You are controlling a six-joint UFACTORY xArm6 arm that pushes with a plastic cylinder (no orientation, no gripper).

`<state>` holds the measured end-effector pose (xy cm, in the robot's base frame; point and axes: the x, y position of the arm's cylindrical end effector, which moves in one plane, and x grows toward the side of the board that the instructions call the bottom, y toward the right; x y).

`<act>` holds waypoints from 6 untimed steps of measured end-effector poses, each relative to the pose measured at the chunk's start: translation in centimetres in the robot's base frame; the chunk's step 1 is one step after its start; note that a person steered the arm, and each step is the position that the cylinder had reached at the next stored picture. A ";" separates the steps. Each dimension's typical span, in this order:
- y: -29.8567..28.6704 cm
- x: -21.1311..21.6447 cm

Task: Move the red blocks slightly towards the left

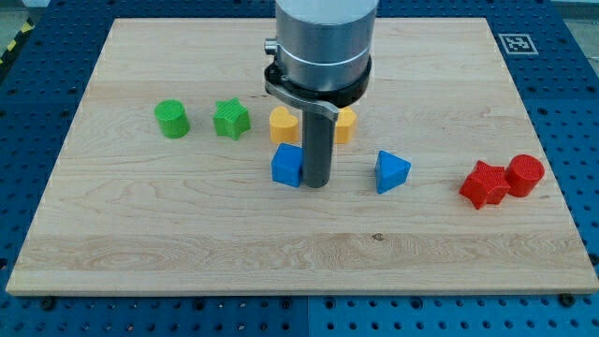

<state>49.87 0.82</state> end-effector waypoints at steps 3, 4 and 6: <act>1.7 2.2; 7.8 5.6; 17.4 4.5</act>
<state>54.33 18.20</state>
